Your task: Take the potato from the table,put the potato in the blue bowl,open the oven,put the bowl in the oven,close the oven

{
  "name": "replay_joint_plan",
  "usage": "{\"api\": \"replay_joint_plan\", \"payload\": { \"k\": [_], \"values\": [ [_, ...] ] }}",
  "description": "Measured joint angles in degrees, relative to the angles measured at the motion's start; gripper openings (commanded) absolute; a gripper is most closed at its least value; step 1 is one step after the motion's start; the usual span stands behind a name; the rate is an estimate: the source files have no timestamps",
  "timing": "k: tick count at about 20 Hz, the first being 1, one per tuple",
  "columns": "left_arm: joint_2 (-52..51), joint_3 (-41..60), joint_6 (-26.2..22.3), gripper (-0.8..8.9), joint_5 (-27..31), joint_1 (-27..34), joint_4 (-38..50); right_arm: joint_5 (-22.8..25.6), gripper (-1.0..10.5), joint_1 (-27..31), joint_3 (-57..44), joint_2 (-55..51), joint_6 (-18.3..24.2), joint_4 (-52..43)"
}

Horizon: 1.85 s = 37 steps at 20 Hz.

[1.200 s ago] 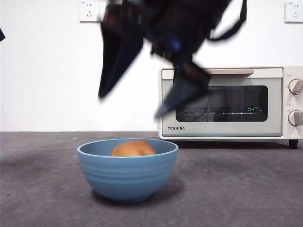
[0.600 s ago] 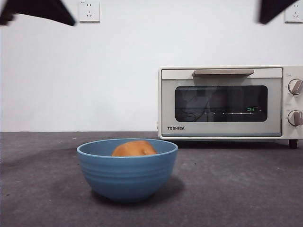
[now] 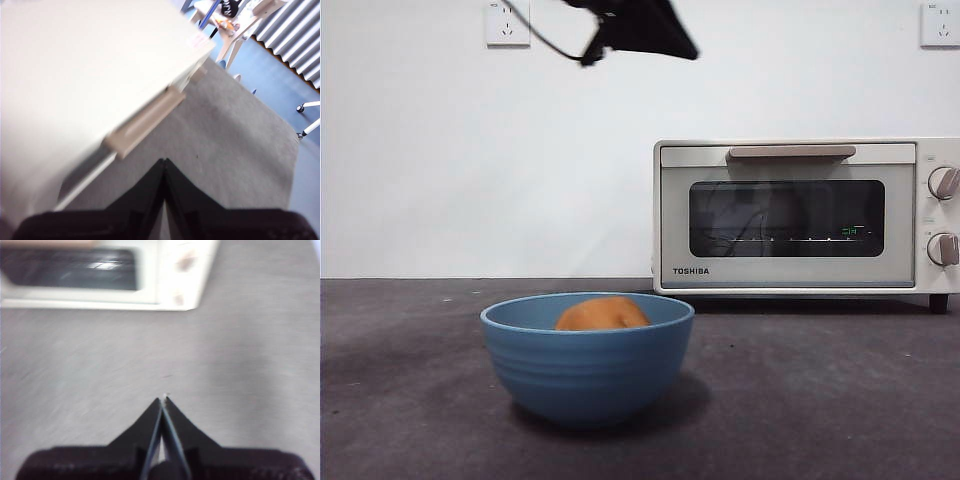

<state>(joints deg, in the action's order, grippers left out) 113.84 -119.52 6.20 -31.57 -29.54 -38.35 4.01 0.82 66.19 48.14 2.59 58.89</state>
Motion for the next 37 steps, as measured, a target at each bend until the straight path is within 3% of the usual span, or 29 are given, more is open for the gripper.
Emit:
{"api": "replay_joint_plan", "payload": {
  "k": [5, 10, 14, 25, 34, 37],
  "values": [
    [7.78, -9.27, -6.21, -0.06, 7.85, -4.44, 1.55, -7.63, -0.1, 8.83, -1.29, -5.38, 0.22, 0.55],
    [11.78, -9.27, -20.65, -0.06, 19.17, -8.61, 3.67, -7.5, -0.1, 10.16, -6.03, -11.87, -0.44, 2.84],
    [12.07, -9.29, -25.09, -0.06, 23.45, -9.77, 8.15, -7.5, -0.1, 10.16, -8.72, -17.07, -1.97, 5.4],
    [16.61, -9.42, -26.34, -0.06, 26.47, -10.54, 9.68, -8.44, -0.1, 10.16, -9.18, -25.4, -5.4, 12.22],
    [16.0, -10.6, -19.17, -0.06, 26.45, -12.9, 1.42, -8.66, -0.1, 10.16, -9.18, -25.57, -7.82, 11.41],
    [16.0, -10.58, -15.87, -0.06, 26.45, -15.12, -0.76, -10.78, 0.0, 10.16, -9.18, -25.57, -8.46, 11.28]
  ]
}}
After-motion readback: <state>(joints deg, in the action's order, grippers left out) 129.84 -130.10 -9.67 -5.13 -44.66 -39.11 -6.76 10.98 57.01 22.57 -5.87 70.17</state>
